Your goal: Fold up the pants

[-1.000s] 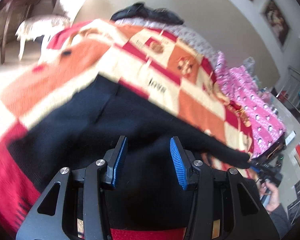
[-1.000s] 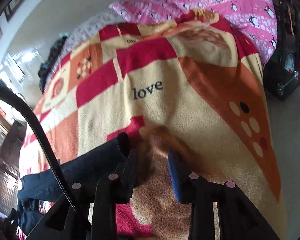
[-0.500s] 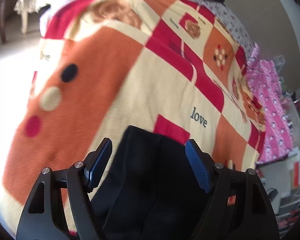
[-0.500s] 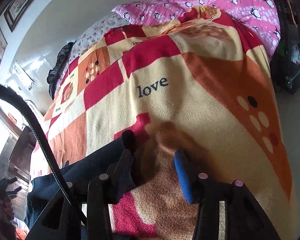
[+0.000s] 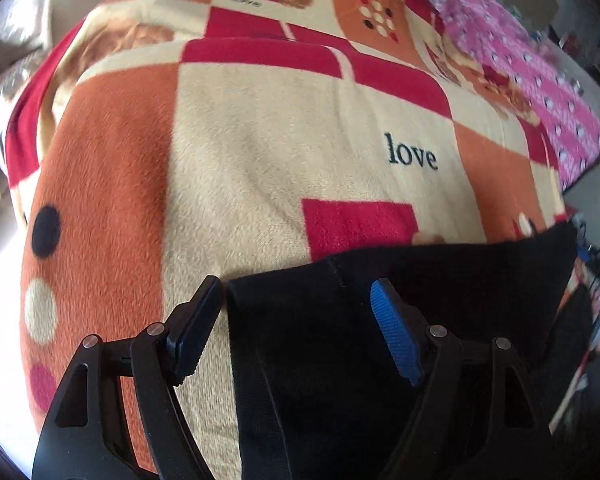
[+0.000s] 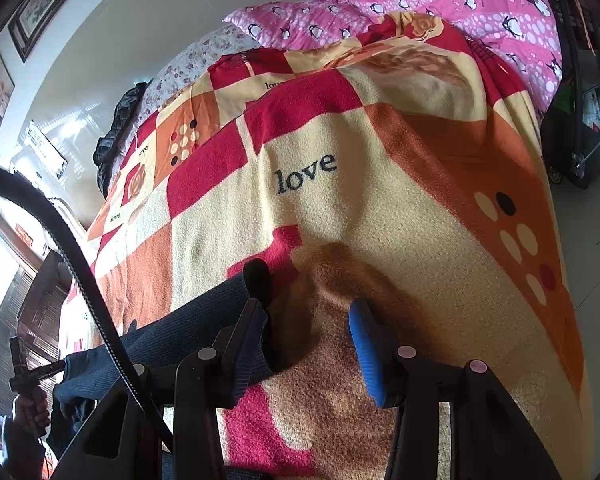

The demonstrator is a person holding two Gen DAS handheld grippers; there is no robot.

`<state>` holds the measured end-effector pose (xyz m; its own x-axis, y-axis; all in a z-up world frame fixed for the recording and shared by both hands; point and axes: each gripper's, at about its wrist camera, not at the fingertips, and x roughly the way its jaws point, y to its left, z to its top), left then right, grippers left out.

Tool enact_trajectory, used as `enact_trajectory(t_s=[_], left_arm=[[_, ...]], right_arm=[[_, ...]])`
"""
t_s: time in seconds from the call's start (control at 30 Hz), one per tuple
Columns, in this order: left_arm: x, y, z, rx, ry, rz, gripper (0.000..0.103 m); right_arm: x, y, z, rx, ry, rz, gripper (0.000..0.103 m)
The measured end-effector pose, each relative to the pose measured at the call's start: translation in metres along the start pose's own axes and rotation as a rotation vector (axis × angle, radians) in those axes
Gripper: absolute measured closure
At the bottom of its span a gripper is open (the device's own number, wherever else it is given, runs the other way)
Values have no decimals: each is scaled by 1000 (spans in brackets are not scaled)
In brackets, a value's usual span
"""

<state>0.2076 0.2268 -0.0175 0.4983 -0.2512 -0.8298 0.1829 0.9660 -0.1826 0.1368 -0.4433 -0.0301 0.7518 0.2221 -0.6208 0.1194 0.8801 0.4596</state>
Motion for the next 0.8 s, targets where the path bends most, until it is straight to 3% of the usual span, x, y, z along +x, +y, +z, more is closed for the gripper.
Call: enact_trajectory(t_s=[0.07,0.1,0.13,0.2,0.33,0.53,0.6,0.7,0.8], left_arm=[[5,-8,-2,56,-21,34,31],[6,-10,-1,77,-33,51,43],[5,-10,-2,78,-46,47,63],[1,-9,-2,49,-49,-14,88],[-12,-27,-8,103,-96,55,91],[-78,-47,-7,79,-300,71,91],[-106,-62,-11,103,-370,100,91],[-141,-82,-31,166,-478,97,91],[-163,-90,-56,192,-539,93,91]], right_arm=[[0,0,0,1,-1,2,59],[1,1,0,2,0,3,59],[1,1,-1,3,0,5,59],[0,-1,-1,7,-1,11,59],[-1,-1,0,12,0,18,59],[-5,-1,3,29,16,79,59],[-9,-9,14,117,65,164,59],[-18,-9,37,161,115,170,55],[-11,-1,61,115,240,143,54]])
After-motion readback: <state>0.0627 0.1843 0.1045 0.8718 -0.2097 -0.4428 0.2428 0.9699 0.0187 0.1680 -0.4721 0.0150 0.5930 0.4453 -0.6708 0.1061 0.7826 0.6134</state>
